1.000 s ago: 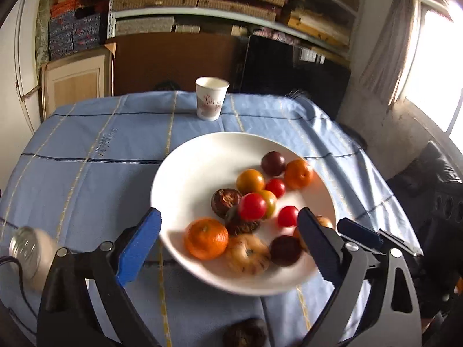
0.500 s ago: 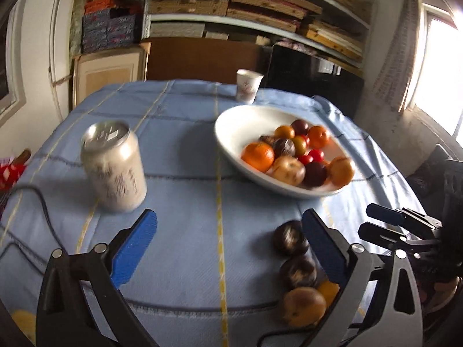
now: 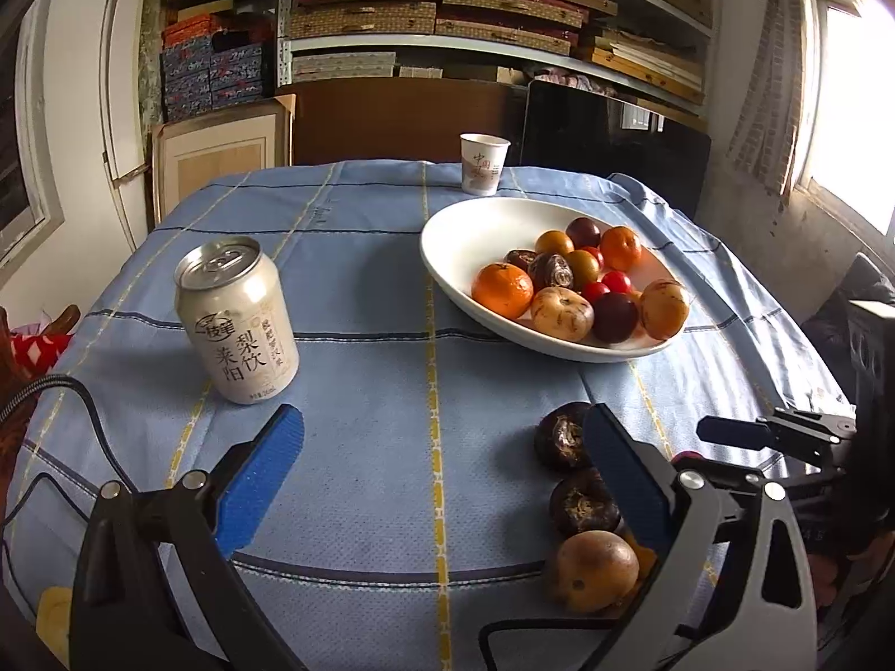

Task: Organize fruits
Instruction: 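Close the right gripper on the remaining red tomato and lift it, then grasp a pale brown round fruit with the left gripper while the right holds the tomato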

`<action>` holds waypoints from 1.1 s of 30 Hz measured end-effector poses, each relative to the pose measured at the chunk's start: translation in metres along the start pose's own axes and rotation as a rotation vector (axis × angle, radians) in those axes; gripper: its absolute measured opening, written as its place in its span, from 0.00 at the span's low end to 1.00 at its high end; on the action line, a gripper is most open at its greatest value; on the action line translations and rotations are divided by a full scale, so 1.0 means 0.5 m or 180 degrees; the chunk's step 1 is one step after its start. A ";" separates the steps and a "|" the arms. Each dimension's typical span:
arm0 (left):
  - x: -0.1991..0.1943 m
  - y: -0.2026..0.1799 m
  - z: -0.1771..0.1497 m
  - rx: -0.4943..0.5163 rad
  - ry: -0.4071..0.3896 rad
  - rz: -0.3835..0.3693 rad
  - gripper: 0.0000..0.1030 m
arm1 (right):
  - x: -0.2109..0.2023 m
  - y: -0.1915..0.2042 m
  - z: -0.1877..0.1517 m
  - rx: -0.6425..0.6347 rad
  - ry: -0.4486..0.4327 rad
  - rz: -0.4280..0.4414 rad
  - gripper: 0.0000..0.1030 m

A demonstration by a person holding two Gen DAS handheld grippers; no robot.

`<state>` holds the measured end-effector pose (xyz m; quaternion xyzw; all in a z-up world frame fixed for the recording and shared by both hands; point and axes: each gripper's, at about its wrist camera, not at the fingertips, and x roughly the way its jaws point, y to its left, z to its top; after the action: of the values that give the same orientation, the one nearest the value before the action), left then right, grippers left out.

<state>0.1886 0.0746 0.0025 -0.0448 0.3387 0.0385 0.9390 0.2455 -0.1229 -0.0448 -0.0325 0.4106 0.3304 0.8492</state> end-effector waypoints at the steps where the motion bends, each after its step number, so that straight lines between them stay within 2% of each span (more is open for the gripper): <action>1: 0.000 0.003 0.000 -0.0009 -0.0002 0.0005 0.95 | -0.001 0.001 -0.002 -0.0005 0.0013 -0.0008 0.52; 10: 0.002 0.014 -0.002 -0.0054 0.0053 0.0071 0.95 | 0.018 0.007 -0.008 -0.0059 0.0178 -0.0038 0.52; 15: 0.002 0.018 -0.003 -0.0064 0.0055 0.0088 0.95 | 0.016 0.010 -0.010 -0.0075 0.0167 -0.0052 0.51; 24: 0.002 0.029 -0.004 -0.0114 0.0066 0.0099 0.95 | 0.016 0.012 -0.012 -0.0106 0.0182 -0.0042 0.43; 28: 0.002 0.029 -0.004 -0.0101 0.0063 0.0119 0.95 | 0.019 0.013 -0.012 -0.0120 0.0201 -0.0001 0.34; 31: 0.000 0.031 -0.004 -0.0114 0.0052 0.0111 0.95 | 0.009 0.008 -0.010 -0.0054 0.0127 -0.0003 0.32; 33: -0.003 0.032 -0.005 -0.0125 0.0016 0.0068 0.95 | -0.009 -0.006 -0.004 0.0090 -0.0033 0.0004 0.32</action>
<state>0.1842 0.0900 0.0006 -0.0598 0.3407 0.0550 0.9367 0.2440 -0.1286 -0.0435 -0.0184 0.4108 0.3252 0.8515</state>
